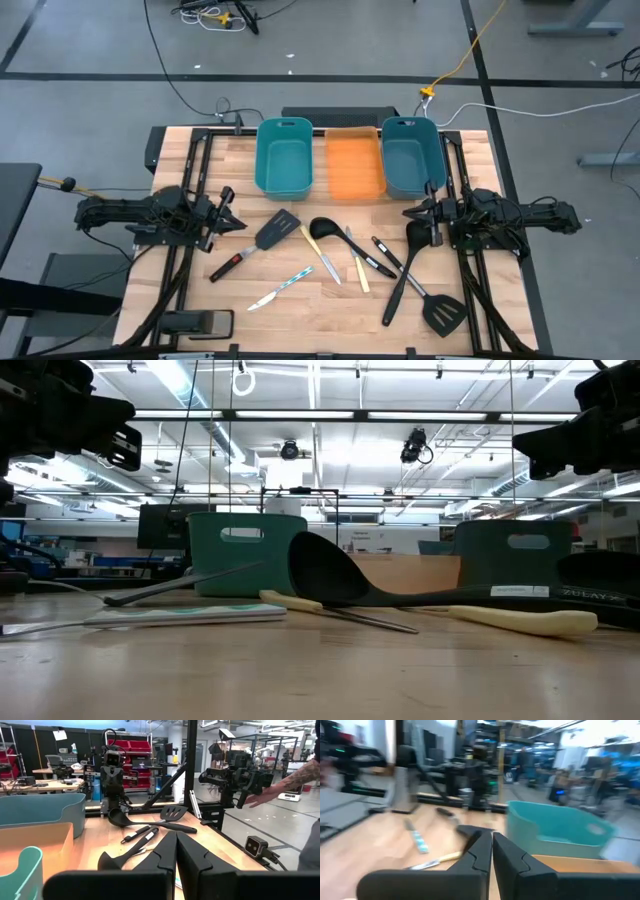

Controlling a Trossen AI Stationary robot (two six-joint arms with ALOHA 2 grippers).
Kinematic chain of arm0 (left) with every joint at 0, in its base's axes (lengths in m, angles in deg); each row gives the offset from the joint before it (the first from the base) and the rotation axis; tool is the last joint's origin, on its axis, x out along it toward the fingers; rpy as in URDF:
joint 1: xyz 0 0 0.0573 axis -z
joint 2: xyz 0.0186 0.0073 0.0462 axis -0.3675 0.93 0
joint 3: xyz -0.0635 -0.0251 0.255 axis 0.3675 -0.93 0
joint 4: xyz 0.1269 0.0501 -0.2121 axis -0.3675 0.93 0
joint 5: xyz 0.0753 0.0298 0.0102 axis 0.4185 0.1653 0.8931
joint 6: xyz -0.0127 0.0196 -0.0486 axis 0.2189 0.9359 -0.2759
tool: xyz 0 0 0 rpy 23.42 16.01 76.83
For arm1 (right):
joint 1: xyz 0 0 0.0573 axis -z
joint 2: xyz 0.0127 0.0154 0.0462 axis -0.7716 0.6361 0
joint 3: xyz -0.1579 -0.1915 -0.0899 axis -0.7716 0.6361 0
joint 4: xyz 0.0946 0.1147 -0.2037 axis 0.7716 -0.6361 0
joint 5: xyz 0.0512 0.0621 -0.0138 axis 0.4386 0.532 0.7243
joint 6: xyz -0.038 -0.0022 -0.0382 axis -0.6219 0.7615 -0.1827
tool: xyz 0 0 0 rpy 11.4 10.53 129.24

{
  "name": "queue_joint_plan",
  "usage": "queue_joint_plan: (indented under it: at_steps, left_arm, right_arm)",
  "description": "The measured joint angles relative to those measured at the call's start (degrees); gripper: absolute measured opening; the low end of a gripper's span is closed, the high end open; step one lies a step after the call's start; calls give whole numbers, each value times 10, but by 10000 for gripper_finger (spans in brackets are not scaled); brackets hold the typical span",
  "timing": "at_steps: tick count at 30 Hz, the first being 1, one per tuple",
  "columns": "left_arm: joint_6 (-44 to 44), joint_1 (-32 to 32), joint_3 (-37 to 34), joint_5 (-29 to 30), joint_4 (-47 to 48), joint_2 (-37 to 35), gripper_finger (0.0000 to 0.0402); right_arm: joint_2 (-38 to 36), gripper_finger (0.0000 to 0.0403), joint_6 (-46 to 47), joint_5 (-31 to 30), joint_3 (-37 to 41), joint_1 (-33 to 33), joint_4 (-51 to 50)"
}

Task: Pick & Place Kitchen Items
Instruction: Put the left black spatula into the blue bin

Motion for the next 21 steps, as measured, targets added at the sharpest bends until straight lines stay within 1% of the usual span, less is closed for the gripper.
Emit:
queue_joint_plan:
  at_steps: [4, 9, 16, 21]
  left_arm:
    - [6, 0, 0, 13, 0, 0, 13]
    - [33, 0, 0, 32, 0, 0, 13]
    - [32, 0, 0, 51, -13, 0, 13]
    - [30, 0, 0, 70, -33, 0, 13]
  right_arm:
    - [0, 25, -16, -45, 0, 0, 2]
    - [0, 25, -17, -43, 0, 0, 4]
    - [0, 25, -16, -41, 0, 0, 4]
    - [0, 25, 16, -41, 0, 0, 6]
